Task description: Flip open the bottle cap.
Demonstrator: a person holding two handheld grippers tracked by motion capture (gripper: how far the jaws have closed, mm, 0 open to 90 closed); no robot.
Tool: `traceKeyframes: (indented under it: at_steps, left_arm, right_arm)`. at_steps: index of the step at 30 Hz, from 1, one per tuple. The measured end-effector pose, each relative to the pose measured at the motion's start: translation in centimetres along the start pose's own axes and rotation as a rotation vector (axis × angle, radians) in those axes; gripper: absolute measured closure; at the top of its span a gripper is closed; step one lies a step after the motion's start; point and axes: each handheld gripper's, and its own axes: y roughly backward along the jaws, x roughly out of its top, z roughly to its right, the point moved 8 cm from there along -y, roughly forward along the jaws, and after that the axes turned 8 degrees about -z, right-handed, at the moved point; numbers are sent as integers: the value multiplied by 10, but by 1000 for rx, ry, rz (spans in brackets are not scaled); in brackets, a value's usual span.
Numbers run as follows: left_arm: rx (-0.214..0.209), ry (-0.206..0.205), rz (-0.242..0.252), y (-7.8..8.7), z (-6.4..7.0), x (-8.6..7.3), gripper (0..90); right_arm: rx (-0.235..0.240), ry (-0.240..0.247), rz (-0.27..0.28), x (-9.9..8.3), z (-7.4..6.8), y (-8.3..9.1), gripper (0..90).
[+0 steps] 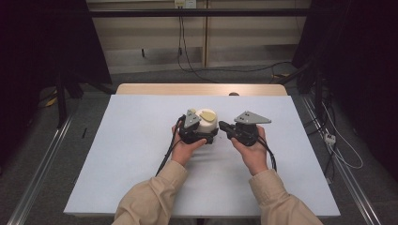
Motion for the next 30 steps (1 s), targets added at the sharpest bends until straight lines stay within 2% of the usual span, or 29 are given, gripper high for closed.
traceKeyframes:
  at_steps: [10, 30]
  left_arm:
    - [-2, 2, 4, 0, 0, 0, 47]
    - [1, 3, 1, 0, 1, 0, 47]
  right_arm:
    - [-3, 37, -18, 5, -1, -8, 900]
    - [3, 36, -33, 4, -1, -16, 900]
